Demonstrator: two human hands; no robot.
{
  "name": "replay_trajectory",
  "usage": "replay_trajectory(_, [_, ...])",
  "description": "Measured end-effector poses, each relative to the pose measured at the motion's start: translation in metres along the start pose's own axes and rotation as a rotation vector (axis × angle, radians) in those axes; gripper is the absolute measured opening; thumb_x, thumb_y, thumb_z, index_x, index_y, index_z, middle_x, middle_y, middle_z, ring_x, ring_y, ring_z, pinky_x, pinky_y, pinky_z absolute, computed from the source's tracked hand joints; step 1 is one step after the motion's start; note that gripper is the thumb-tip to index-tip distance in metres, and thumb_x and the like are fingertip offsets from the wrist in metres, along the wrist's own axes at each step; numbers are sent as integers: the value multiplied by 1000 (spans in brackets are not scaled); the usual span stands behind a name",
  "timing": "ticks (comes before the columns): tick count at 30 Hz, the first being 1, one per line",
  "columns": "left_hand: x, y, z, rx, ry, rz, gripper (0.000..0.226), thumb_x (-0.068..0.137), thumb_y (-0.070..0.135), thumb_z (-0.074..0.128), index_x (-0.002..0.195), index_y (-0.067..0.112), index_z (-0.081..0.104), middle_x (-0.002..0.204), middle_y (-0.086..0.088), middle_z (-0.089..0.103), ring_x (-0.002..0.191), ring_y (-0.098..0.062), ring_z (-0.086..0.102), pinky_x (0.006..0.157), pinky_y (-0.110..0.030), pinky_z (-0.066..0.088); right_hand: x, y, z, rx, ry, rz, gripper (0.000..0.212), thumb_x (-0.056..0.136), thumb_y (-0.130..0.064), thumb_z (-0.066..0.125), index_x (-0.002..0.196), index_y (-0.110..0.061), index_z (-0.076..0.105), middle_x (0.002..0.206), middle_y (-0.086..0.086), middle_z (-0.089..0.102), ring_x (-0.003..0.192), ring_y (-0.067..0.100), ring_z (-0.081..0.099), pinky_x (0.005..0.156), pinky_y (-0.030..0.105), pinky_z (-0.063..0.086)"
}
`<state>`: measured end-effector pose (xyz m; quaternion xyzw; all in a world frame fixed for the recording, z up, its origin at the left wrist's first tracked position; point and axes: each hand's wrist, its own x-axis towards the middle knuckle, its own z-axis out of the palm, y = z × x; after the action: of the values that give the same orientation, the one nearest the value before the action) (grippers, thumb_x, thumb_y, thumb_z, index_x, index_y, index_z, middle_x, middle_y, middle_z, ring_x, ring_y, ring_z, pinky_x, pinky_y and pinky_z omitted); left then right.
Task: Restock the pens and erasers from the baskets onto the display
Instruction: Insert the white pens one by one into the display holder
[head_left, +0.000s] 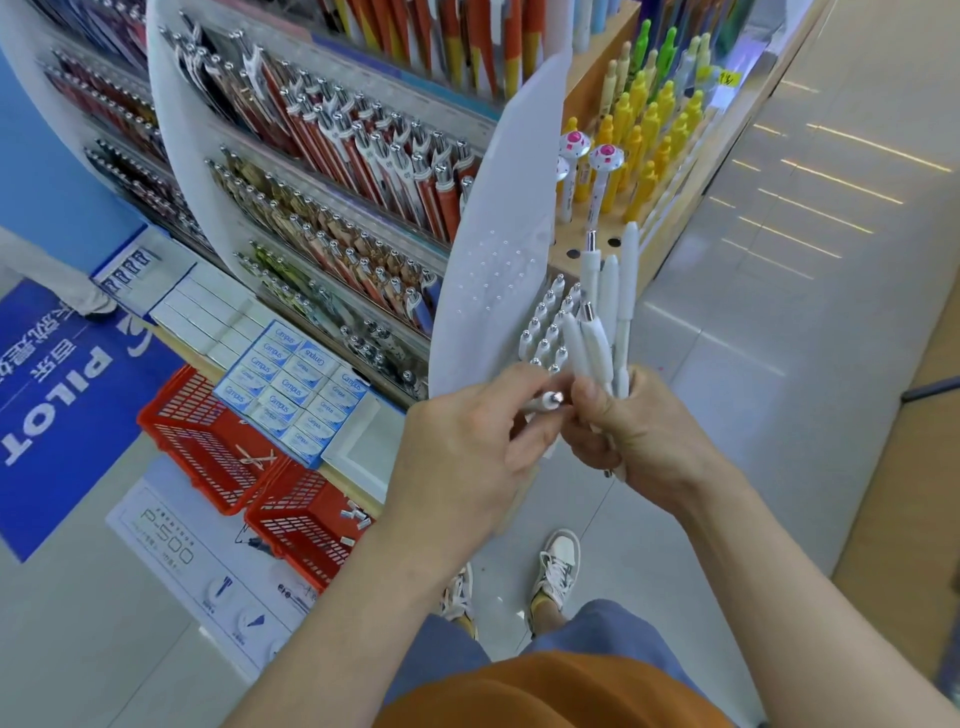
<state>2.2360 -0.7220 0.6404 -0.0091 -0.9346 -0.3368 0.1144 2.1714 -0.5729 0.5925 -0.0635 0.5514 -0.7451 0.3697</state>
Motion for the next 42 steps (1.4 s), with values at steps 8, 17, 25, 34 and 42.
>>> replay_trajectory(8, [-4,-10,-7,247,38,-58,23,88,21,48,101,14,65,75,5,63,53,-6,44,48,-17,32,9,12,-11,110,510,28,17,86,-24,68,92,-11,60,65,4,38,48,13,25,43,23,15])
replay_trajectory(17, [-17,-17,-2,238,69,-147,14,92,26,53,100,17,60,69,6,63,54,-14,59,46,-35,51,17,29,-24,100,631,86,9,92,-19,61,84,-14,62,65,1,38,49,12,29,43,23,19])
replay_trajectory(25, [-8,-48,38,331,86,-39,16,92,16,55,101,6,64,66,-2,61,49,-22,56,40,-30,44,18,30,-28,100,630,116,9,93,-17,59,86,-12,61,62,1,43,47,11,32,41,21,21])
replay_trajectory(34, [3,-51,44,359,75,-46,23,93,21,44,95,7,62,66,-3,62,50,-24,58,38,-30,44,13,30,-27,93,593,141,7,92,-13,57,86,-11,57,61,1,44,47,12,33,40,21,22])
replay_trajectory(42, [11,-50,60,419,-34,-82,30,66,-7,76,90,5,63,62,-6,61,45,-27,55,38,-27,40,12,29,-26,100,544,154,8,93,-15,55,91,-8,56,63,1,44,49,12,32,42,21,22])
